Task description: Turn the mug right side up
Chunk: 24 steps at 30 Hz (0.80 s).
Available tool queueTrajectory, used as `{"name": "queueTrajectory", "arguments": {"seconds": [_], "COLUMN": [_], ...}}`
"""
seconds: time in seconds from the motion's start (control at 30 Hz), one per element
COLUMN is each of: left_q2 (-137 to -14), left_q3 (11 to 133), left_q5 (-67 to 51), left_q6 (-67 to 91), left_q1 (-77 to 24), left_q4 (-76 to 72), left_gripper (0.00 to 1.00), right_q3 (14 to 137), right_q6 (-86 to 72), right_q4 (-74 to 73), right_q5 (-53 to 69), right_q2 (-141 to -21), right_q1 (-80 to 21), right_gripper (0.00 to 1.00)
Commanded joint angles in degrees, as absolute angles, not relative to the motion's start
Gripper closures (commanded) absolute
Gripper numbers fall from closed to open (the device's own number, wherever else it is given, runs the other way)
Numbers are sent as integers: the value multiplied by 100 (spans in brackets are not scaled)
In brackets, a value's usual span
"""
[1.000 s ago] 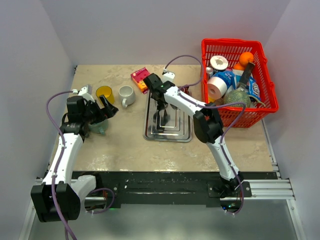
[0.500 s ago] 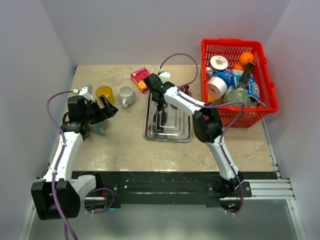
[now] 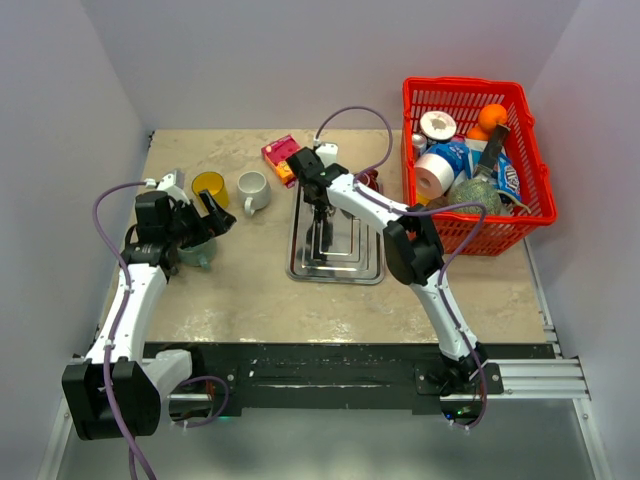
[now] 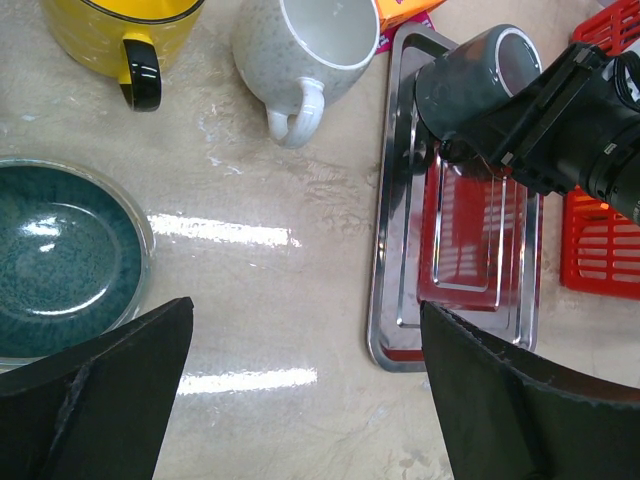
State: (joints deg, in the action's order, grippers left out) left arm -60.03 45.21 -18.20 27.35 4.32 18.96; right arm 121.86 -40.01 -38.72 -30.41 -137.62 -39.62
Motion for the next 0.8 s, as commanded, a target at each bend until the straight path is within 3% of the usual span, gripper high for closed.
{"name": "queueTrajectory", "arguments": {"seconds": [0.0,0.23,0.27,0.3,0.33,0.57,0.77], "left_q2": [-5933,-5880,-5880,-5880,-5880,-5871,-5836], "left_q3": [4544,4509,4509,4509,4500,4544,4562], "left_q5": [-1837,-1854,-1854,-1872,-1881,-2188,-3233], "left_q6": [2654,2663,2663,2663,2672,2882,3374], "left_q1": [396,404,404,396,396,396,387], "left_q4": [1775,1784,1784,1784,1784,1644,1196], "left_gripper": [1,1,1,1,1,1,1], "right_q3": [12427,12437,12437,12428,12402,11629,10839], "right_q6": [-3771,-3683,-3657,-3648,-3647,-3577,-3955], "right_q4": [-3665,-3612,-3604,-3604,-3586,-2884,-2576], "right_q5": [-3164,-3085,-3059,-3041,-3032,-2488,-1592], "right_q2": [-13658,-13667,-13684,-13685,-13676,-12913,-11893], "right_q1": [-3902,-3885,-3876,-3876,-3876,-3876,-3876], "right_gripper": [66,69,75,91,100,100,100]}}
